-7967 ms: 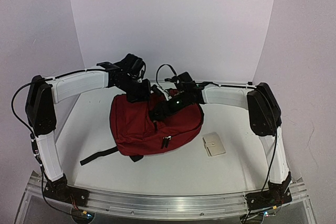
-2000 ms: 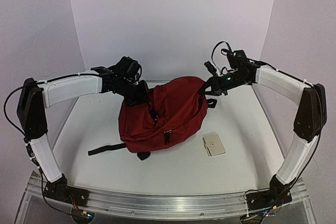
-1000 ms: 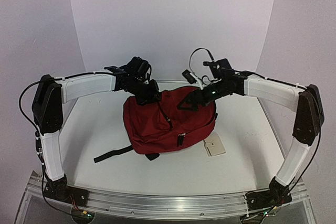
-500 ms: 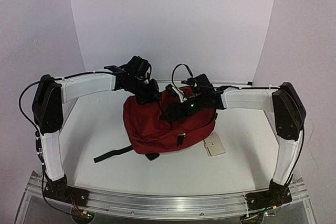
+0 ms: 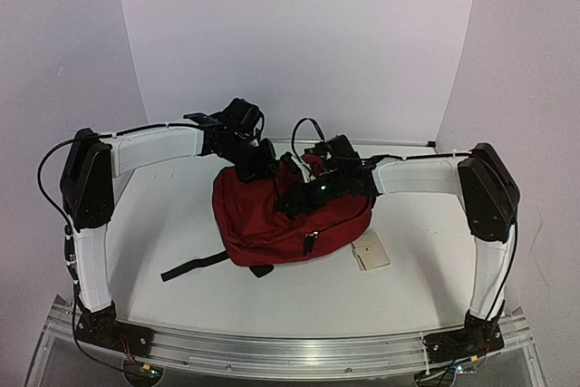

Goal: Pack the student bag
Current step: Adjust the stationery in the student bag.

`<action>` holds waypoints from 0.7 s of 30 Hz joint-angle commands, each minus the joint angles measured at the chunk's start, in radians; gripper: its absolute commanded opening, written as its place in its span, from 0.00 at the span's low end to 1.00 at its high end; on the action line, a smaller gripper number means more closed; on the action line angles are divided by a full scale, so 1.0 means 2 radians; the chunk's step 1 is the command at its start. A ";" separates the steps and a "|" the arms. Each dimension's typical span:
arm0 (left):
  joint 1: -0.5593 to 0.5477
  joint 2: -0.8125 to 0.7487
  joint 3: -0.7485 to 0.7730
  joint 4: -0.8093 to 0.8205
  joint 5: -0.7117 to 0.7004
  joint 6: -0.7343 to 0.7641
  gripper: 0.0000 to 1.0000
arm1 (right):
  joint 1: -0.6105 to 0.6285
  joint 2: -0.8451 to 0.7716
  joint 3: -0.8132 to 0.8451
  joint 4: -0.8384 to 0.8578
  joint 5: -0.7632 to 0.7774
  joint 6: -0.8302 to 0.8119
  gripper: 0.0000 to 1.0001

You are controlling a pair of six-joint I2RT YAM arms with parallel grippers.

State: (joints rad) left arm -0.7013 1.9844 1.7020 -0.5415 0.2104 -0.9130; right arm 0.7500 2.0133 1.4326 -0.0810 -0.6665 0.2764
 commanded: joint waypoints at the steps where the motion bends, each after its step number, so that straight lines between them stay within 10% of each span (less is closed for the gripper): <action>1: 0.005 -0.006 0.035 0.022 -0.002 0.011 0.00 | 0.009 -0.012 0.005 0.004 -0.037 0.022 0.39; 10: 0.005 -0.006 0.038 0.023 0.001 0.016 0.00 | 0.009 -0.078 -0.017 0.001 0.082 0.020 0.81; 21: 0.004 0.018 0.072 0.025 0.014 0.025 0.00 | 0.012 0.000 -0.012 -0.009 0.041 0.006 0.77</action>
State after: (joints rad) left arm -0.6980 2.0120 1.7666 -0.5465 0.2174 -0.8861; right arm 0.7643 1.9486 1.4044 -0.0882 -0.5471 0.3042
